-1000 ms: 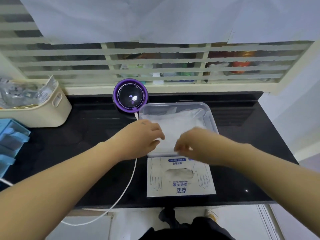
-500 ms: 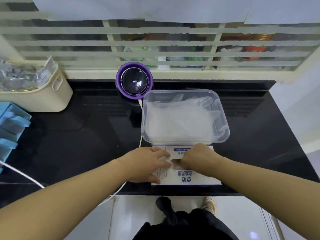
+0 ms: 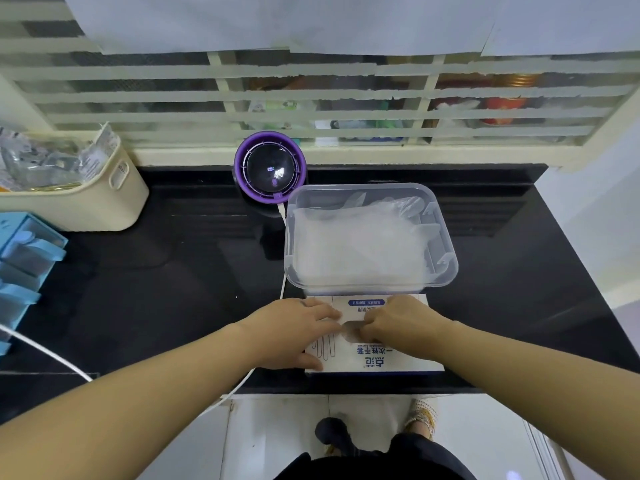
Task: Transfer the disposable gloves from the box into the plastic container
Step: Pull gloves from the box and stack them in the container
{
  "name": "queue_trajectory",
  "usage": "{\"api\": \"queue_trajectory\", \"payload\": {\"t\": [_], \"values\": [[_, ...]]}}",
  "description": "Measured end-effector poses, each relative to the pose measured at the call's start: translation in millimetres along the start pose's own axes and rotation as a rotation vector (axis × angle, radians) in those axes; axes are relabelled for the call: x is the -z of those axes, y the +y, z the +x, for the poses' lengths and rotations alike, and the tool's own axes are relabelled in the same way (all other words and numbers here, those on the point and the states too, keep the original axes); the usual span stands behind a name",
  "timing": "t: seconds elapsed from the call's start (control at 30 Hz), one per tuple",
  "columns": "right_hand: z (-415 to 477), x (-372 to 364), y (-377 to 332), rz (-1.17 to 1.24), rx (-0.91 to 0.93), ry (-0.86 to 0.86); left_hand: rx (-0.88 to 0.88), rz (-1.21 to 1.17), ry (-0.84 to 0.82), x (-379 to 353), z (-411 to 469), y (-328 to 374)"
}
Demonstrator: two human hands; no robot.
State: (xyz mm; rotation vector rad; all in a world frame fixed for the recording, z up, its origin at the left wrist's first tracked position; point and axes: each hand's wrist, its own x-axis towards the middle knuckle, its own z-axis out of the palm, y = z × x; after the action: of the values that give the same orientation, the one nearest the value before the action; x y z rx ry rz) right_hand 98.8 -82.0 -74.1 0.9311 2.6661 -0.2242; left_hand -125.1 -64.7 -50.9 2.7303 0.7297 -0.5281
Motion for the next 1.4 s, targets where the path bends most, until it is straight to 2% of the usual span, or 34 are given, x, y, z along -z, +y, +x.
{"api": "queue_trajectory", "payload": {"t": [0.07,0.2,0.3,0.5,0.67,0.8,0.87,0.93,1.07,1.17,1.23,1.33,1.4], "values": [[5,-1,0,-0.078,-0.002,0.004,0.005,-0.009,-0.003,0,0,0],[5,-7,1,-0.087,-0.026,0.038,0.016,-0.014,-0.01,-1,0,0],[-3,-12,6,-0.006,-0.044,0.24,0.023,-0.019,-0.006,-1,0,1],[3,-1,-12,0.107,-0.014,0.477,0.036,-0.022,0.002,3,0,2],[-12,40,-26,0.364,-0.208,0.744,0.113,-0.04,-0.03,6,-1,6],[-26,93,-17,0.514,-0.254,0.89,0.167,-0.019,-0.128,12,-2,8],[-29,115,-5,0.509,-0.287,0.874,0.167,-0.167,-0.099,23,-4,11],[-34,132,5,0.478,-0.32,0.84,0.201,-0.418,-0.028,41,-11,13],[-45,159,17,0.407,-0.345,0.77,0.233,-1.058,0.044,86,-34,2],[-52,174,23,0.312,-0.269,0.75,0.145,-1.547,0.093,111,-46,-13],[-51,181,26,0.176,-0.203,0.751,0.015,-1.859,0.131,120,-48,-22],[-47,183,30,0.011,-0.119,0.736,-0.108,-2.021,0.193,131,-38,-26],[-47,185,34,-0.044,-0.089,0.714,-0.027,-1.962,0.304,140,-24,-22]]}}
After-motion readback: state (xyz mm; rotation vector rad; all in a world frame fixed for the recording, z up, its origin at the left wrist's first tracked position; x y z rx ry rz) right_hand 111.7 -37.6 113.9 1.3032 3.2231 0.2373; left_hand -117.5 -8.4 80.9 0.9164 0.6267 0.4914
